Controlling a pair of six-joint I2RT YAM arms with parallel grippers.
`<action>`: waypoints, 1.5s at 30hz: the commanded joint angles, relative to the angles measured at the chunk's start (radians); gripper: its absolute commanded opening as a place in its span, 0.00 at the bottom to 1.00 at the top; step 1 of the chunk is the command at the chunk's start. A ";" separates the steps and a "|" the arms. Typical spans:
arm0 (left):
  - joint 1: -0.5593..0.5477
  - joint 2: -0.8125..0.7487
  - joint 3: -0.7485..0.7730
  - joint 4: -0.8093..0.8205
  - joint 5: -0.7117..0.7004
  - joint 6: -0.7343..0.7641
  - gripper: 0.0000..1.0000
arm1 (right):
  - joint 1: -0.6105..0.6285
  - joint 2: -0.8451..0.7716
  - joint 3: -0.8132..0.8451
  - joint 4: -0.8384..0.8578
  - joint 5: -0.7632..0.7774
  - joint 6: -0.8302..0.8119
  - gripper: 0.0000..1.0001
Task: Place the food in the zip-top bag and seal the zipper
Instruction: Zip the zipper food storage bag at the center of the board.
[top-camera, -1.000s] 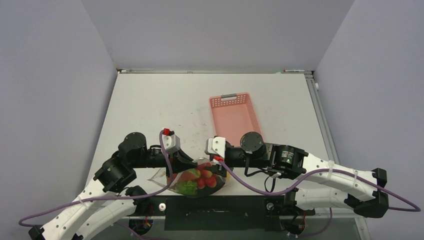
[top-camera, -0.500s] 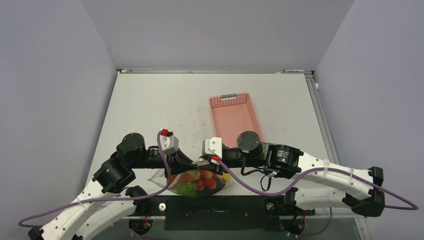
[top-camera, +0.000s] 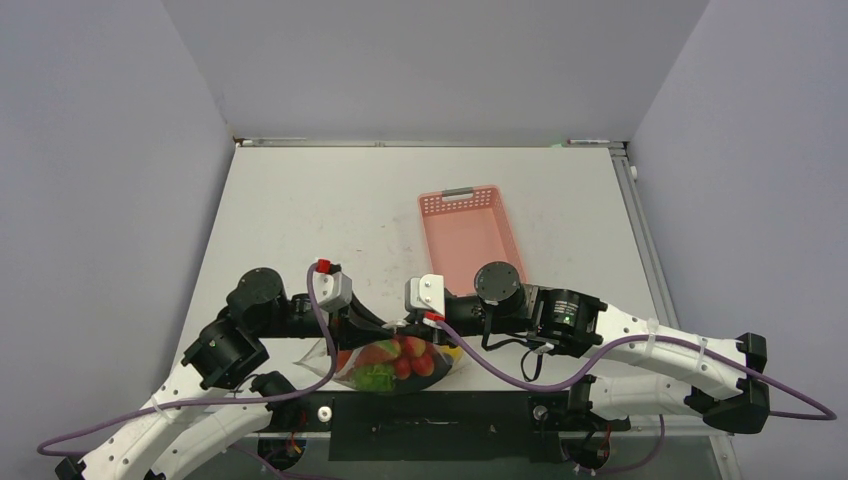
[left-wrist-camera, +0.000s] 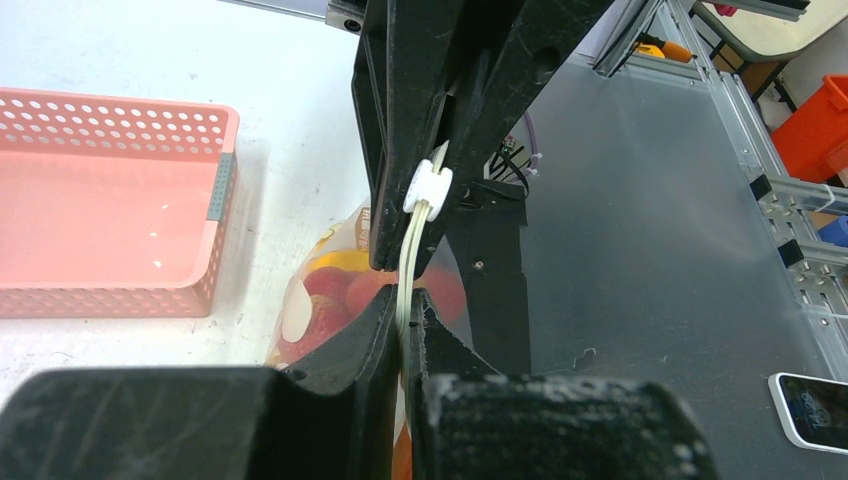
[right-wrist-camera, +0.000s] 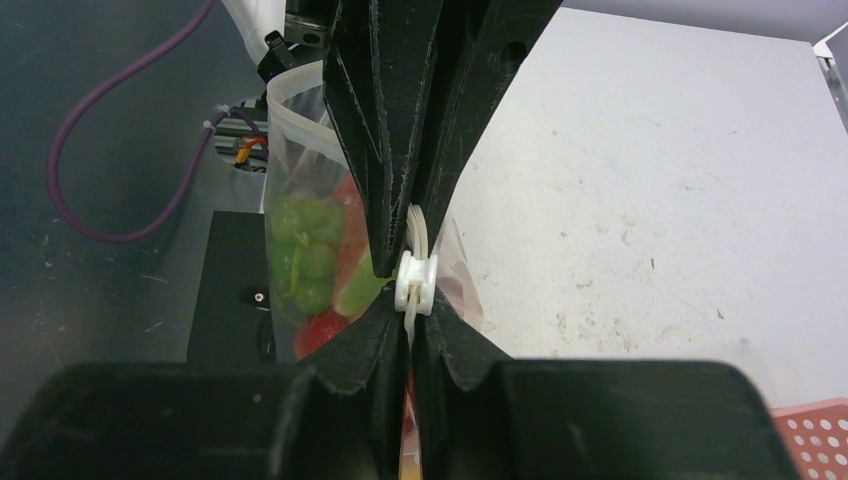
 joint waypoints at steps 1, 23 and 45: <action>-0.003 -0.008 0.051 0.110 0.040 -0.017 0.00 | -0.009 -0.010 0.002 0.066 -0.018 0.000 0.06; -0.003 0.007 0.025 0.157 0.037 -0.033 0.52 | -0.010 0.001 0.032 0.032 0.006 -0.006 0.05; -0.003 0.055 0.006 0.222 0.059 -0.050 0.38 | -0.010 0.026 0.045 0.046 0.009 0.014 0.05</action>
